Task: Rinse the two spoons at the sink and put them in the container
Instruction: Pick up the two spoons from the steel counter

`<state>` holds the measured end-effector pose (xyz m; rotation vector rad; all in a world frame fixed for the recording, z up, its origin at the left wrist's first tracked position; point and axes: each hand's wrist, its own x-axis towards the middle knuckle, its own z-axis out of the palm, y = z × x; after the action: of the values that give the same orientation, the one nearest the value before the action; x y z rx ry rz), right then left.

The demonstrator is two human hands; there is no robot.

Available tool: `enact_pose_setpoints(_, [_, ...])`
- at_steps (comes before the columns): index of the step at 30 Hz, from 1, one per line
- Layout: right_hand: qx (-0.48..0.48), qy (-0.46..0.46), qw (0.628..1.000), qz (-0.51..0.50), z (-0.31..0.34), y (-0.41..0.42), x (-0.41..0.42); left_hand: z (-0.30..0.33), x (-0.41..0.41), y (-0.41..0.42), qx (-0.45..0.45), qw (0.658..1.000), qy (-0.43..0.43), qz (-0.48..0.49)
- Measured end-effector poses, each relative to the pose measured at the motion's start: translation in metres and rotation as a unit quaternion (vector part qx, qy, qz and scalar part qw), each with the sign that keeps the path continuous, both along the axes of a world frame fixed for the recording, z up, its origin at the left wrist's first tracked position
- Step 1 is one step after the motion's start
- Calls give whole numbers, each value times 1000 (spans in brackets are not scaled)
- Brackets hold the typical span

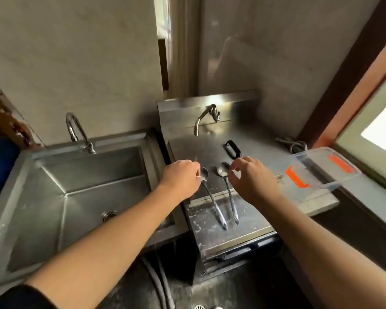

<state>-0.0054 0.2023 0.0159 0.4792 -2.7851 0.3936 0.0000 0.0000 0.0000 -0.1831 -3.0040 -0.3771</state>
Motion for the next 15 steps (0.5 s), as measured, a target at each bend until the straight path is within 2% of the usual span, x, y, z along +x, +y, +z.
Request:
enact_pose_setpoints(6, [26,-87,996,10,-57,30,-44,-53,-21,41,28,990,-112,82])
enact_pose_setpoints(11, [24,-137,990,23,-104,44,-72,-96,-36,63,51,974,-171,137])
enact_pose_setpoints(15, [26,-178,984,-5,-136,42,-87,-127,-49,74,60,961,-205,175])
